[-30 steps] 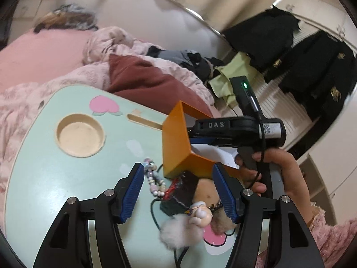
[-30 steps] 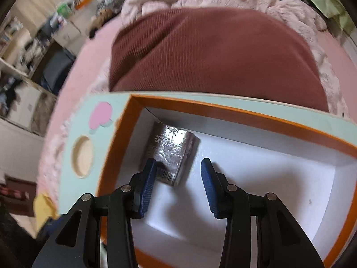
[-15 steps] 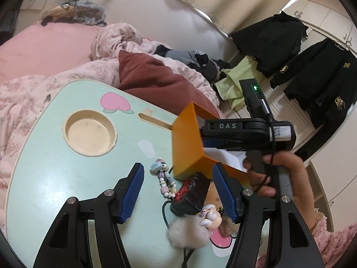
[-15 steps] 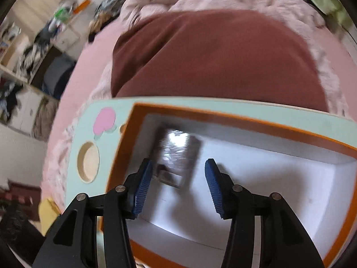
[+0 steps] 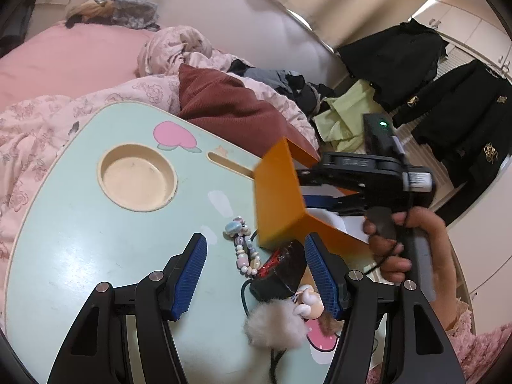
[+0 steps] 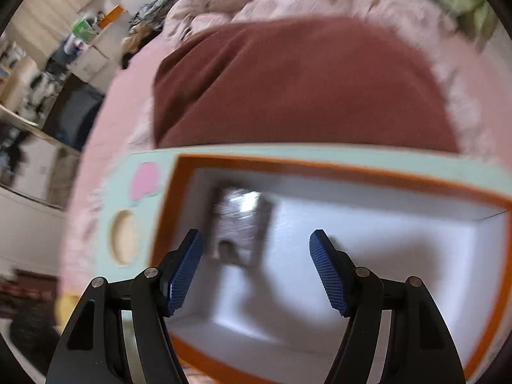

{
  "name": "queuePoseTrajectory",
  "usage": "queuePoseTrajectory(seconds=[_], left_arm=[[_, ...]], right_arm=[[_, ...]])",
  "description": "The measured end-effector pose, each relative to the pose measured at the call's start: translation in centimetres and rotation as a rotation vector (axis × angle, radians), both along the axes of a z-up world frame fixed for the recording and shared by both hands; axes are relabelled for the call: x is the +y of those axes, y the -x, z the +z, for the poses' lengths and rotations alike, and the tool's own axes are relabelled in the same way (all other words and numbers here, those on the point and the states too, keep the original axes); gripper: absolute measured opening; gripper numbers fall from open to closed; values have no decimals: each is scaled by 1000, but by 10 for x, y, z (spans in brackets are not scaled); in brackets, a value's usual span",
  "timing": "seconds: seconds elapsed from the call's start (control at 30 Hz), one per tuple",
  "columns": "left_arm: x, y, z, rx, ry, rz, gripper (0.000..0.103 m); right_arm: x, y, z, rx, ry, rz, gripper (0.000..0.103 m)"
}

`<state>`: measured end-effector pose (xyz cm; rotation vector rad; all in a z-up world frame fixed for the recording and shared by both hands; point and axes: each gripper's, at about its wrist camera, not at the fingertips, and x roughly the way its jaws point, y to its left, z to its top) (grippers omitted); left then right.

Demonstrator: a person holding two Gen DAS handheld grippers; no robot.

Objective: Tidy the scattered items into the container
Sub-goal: 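Grasp the silver-wrapped card box in the box with the right gripper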

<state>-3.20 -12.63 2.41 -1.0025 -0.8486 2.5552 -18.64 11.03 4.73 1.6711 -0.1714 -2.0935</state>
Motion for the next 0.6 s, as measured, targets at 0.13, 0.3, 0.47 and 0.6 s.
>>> queuePoseTrajectory(seconds=[0.13, 0.3, 0.47, 0.6], left_arm=[[-1, 0, 0, -3, -5, 3, 63], [-2, -1, 1, 1, -5, 4, 63], [-1, -2, -1, -4, -5, 1, 63], [-1, -1, -2, -17, -3, -1, 63]], right_arm=[[-23, -5, 0, 112, -150, 70, 70], [-15, -10, 21, 276, -380, 44, 70], [15, -4, 24, 168, -316, -1, 57], [38, 1, 32, 63, -29, -89, 57]])
